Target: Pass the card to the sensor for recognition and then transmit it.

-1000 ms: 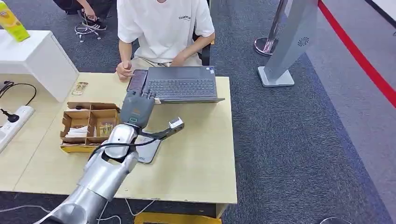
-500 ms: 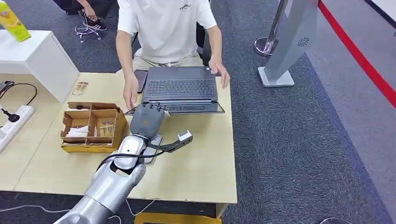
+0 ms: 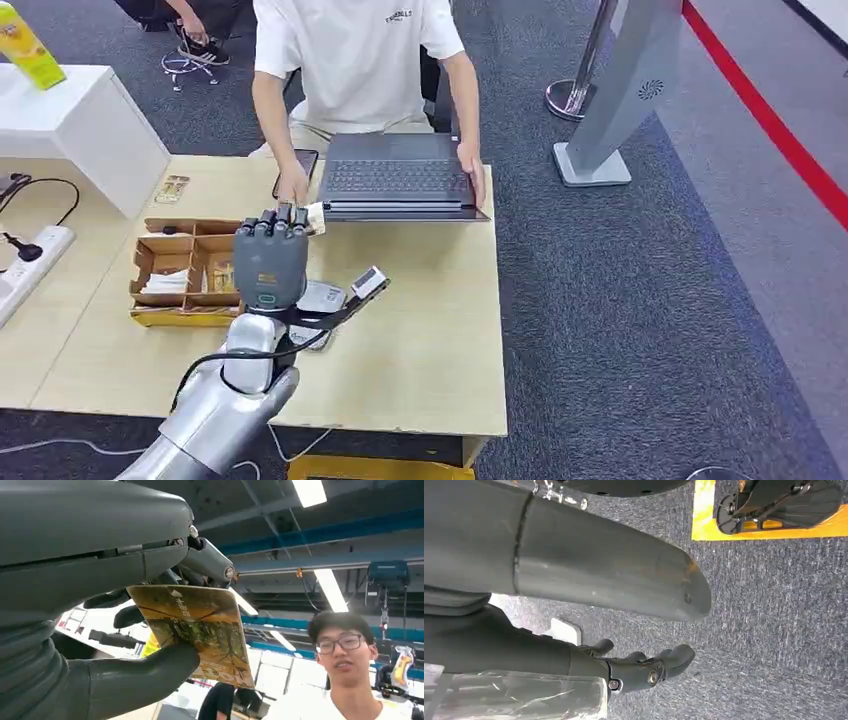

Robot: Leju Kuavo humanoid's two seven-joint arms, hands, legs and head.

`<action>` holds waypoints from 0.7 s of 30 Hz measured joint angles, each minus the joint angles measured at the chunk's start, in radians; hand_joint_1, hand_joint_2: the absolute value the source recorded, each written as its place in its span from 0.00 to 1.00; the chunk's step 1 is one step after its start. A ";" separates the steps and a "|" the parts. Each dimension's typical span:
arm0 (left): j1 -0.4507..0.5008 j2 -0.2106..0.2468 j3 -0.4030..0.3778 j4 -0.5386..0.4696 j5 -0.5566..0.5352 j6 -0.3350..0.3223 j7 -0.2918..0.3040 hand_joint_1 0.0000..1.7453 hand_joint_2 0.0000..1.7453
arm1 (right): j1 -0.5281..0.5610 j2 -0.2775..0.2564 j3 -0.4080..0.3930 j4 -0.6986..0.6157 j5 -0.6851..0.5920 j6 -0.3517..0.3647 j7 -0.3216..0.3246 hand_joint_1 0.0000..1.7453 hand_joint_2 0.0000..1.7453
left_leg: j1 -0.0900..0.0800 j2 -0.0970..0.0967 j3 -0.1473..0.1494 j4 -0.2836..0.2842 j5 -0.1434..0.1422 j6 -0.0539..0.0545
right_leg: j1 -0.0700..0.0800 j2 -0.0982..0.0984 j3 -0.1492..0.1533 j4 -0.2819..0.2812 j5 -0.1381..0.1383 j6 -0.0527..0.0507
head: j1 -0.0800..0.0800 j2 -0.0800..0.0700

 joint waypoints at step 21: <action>0.070 0.105 -0.089 -0.135 -0.004 -0.124 0.023 1.00 1.00 | 0.000 0.003 -0.047 0.000 0.051 0.005 0.032 0.00 0.00 | -0.001 0.000 0.000 -0.001 0.000 0.000 | -0.001 0.001 0.000 0.000 0.000 0.000 | 0.000 0.000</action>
